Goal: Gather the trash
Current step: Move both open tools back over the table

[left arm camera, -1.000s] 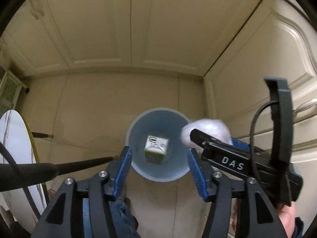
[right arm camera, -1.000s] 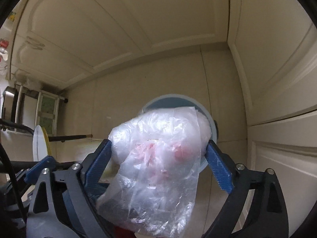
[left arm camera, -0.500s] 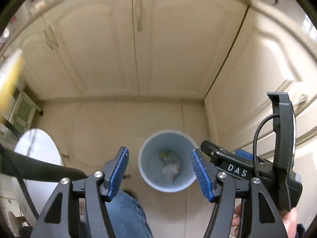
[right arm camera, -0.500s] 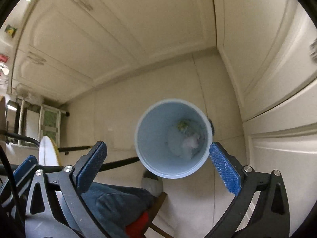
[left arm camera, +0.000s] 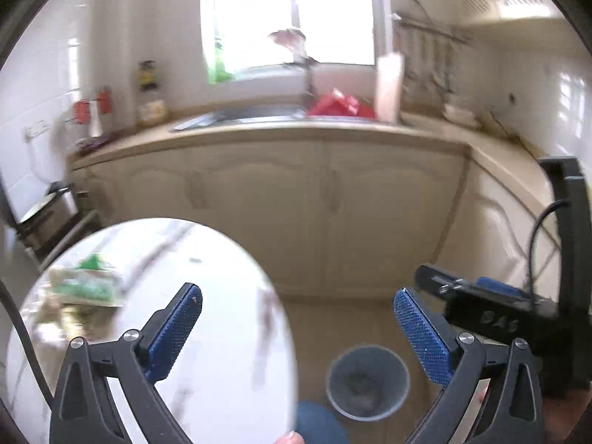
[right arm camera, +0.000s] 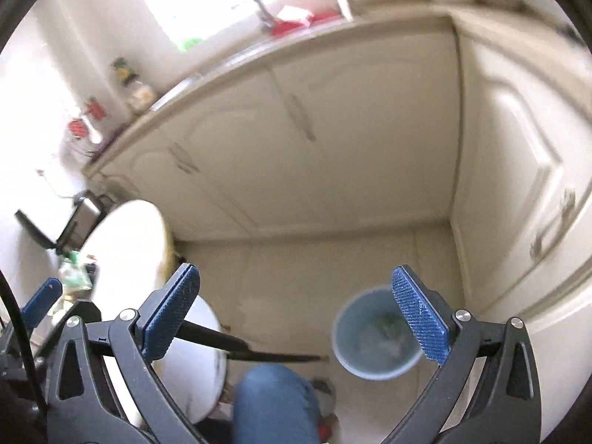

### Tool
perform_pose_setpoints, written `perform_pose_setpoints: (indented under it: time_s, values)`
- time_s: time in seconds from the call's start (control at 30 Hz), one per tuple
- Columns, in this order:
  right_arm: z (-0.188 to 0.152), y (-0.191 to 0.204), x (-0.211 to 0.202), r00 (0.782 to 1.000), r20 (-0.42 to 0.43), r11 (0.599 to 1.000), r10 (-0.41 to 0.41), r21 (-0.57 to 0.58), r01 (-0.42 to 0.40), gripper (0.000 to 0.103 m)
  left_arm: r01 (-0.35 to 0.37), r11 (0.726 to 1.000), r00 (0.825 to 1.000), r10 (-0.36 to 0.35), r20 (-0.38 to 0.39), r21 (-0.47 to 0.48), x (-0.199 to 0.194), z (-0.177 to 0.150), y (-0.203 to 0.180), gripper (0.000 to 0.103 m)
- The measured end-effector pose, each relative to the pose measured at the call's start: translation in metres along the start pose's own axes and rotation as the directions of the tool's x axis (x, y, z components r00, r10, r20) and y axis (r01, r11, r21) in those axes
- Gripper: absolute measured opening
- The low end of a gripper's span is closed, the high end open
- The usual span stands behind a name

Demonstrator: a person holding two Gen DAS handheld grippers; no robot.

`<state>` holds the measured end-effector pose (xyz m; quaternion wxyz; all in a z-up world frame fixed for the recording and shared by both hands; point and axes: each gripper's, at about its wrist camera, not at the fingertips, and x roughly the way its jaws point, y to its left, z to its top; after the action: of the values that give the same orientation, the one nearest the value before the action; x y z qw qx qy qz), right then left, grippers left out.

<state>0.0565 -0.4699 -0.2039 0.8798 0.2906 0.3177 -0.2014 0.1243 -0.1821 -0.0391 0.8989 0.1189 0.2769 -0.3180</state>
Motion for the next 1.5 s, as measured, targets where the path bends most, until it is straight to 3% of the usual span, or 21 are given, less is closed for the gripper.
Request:
perform_pose_setpoints:
  time_s: [0.2,0.3,0.43,0.57,0.83,1.03,1.2,1.5]
  values:
    - [0.016,0.087,-0.039,0.994,0.076,0.99,0.077,-0.121,-0.068,0.103,-0.109,0.989,0.991,0.116,0.069,-0.097,-0.073,-0.017,0.041,0.102]
    - [0.018,0.127,-0.052,0.986,0.101,0.978,0.132,-0.172,-0.113,0.103,-0.154,0.977,0.982,0.167,0.083,-0.149,-0.112,-0.025,0.039,0.102]
    - [0.01,0.183,-0.058,0.971,0.087,0.948,0.223,-0.253,-0.195,0.103,-0.234,0.95,0.962,0.256,0.09,-0.206,-0.167,-0.041,0.053,0.102]
    - [-0.01,0.235,-0.06,0.959,0.062,0.907,0.277,-0.345,-0.24,0.103,-0.312,0.913,0.937,0.342,0.076,-0.263,-0.191,-0.055,0.079,0.102]
    - [-0.044,0.309,-0.055,0.946,0.004,0.836,0.324,-0.469,-0.285,0.103,-0.412,0.843,0.892,0.45,0.035,-0.346,-0.241,-0.068,0.121,0.102]
    - [-0.053,0.338,-0.053,0.936,-0.011,0.799,0.352,-0.517,-0.306,0.103,-0.443,0.815,0.876,0.482,0.013,-0.373,-0.251,-0.071,0.145,0.102]
    - [-0.058,0.353,-0.038,0.948,-0.03,0.789,0.318,-0.547,-0.281,0.103,-0.456,0.803,0.875,0.483,-0.03,-0.383,-0.236,-0.08,0.162,0.102]
    - [-0.077,0.351,0.02,0.968,-0.146,0.787,0.202,-0.564,-0.249,0.103,-0.42,0.817,0.907,0.396,-0.144,-0.394,-0.179,-0.085,0.183,0.102]
